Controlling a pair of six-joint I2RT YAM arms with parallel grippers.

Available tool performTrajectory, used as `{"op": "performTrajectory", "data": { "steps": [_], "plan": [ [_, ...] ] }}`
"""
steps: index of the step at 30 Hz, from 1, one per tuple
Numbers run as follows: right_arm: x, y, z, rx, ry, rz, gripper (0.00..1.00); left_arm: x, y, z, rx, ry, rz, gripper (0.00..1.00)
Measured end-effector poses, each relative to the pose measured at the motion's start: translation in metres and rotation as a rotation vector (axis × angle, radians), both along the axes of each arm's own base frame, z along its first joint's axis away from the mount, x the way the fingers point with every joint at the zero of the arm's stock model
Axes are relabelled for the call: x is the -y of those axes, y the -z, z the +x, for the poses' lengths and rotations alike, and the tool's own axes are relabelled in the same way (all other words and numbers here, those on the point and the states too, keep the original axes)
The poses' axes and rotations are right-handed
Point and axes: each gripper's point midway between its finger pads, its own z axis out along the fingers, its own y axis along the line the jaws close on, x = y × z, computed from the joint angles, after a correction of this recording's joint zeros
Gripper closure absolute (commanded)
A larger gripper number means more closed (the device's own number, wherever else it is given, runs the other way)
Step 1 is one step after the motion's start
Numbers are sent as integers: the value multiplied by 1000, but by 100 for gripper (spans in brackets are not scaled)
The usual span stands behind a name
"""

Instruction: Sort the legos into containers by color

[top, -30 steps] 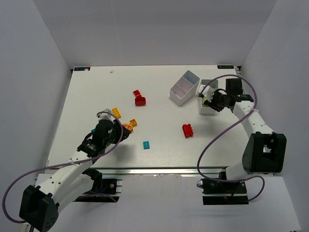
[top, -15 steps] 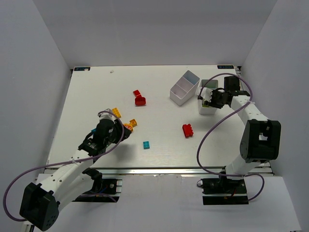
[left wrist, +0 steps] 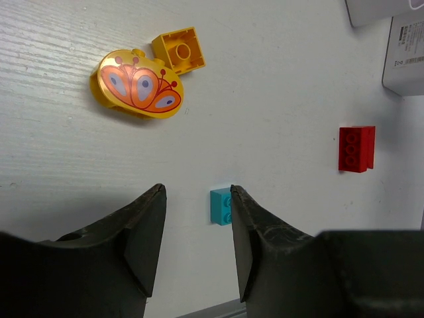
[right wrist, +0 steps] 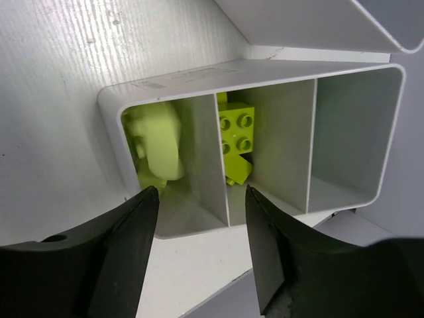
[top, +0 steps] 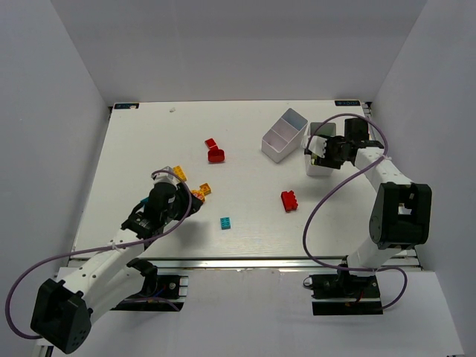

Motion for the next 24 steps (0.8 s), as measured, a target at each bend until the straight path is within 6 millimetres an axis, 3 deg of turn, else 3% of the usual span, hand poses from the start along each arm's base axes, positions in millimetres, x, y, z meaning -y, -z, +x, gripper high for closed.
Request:
{"op": "performTrajectory", "data": {
  "steps": [5, 10, 13, 18, 19, 20, 21, 24],
  "plan": [
    [0, 7, -5, -17, 1, 1, 40, 0, 1, 1, -4, 3, 5, 46],
    [-3, -6, -7, 0, 10, 31, 39, 0, 0, 1, -2, 4, 7, 46],
    [-10, -28, -12, 30, 20, 89, 11, 1, -3, 2, 5, 4, 4, 48],
    [-33, -93, -24, 139, 42, 295, 11, -1, -14, 6, 33, -13, 3, 53],
    [-39, -104, -30, 148, 39, 340, 13, -2, -18, 7, 41, -19, 4, 53],
    [-47, -109, -38, 127, 26, 397, 24, -3, -25, 10, 54, -28, 5, 51],
    [-56, -111, -44, 94, 9, 448, 29, -4, -34, 13, 69, -38, 8, 49],
    [-79, -101, -63, -60, -34, 570, 42, -9, -62, 23, 115, -68, 18, 27]
  ]
}}
